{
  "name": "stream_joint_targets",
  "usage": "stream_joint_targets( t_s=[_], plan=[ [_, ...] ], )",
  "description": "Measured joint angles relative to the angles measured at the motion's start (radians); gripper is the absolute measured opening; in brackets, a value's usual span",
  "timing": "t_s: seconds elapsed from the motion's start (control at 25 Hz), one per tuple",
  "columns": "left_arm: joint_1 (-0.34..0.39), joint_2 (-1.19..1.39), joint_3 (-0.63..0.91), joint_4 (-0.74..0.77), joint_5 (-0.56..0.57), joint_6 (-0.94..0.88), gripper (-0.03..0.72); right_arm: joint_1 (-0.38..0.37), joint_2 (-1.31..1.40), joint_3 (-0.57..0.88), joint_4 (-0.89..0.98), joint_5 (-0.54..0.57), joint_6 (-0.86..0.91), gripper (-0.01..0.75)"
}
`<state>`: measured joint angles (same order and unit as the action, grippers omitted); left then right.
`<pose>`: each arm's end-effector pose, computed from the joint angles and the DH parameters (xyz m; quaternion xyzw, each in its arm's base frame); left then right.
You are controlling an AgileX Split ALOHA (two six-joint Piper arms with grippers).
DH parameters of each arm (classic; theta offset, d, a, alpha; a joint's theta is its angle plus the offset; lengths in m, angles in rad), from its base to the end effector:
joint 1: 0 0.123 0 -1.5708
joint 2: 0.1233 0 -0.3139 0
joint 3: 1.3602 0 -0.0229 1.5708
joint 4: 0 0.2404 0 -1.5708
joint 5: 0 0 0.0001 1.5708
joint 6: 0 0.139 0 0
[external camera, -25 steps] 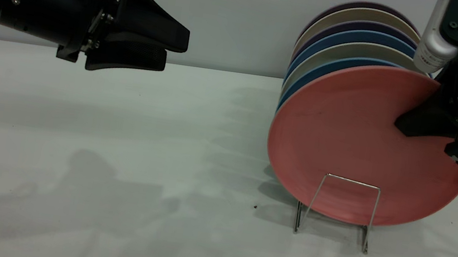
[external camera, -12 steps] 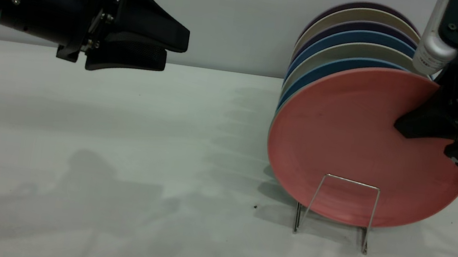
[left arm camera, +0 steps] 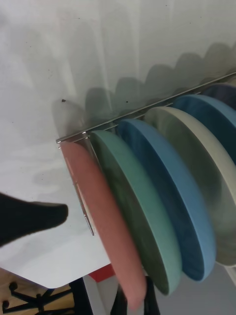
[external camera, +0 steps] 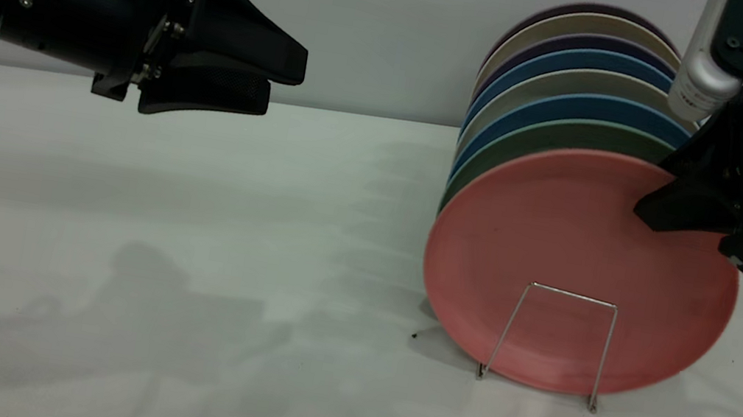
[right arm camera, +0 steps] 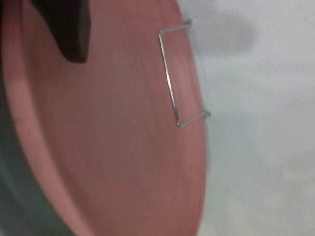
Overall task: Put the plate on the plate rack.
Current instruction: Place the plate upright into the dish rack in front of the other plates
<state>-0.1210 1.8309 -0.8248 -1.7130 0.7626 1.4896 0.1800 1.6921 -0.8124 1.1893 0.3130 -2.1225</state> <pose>0.3392 -0.1371 0.1653 0.0737 0.8673 -0.4033 0.2823 0.3299 0.1005 0.1671 -0.5411 0.7657 0.0064 0.3478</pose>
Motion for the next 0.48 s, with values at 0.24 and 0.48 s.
stream_joint_targets(
  t_s=[0.24,0.48],
  plan=[
    [0.000,0.000,0.000,0.000,0.000,0.000,0.519,0.000,0.000,0.000,0.000,0.000,0.000,0.330],
    [0.000,0.000,0.000,0.000,-0.001,0.000,0.519,0.000,0.000,0.000,0.005,-0.017,0.000,0.339]
  ],
)
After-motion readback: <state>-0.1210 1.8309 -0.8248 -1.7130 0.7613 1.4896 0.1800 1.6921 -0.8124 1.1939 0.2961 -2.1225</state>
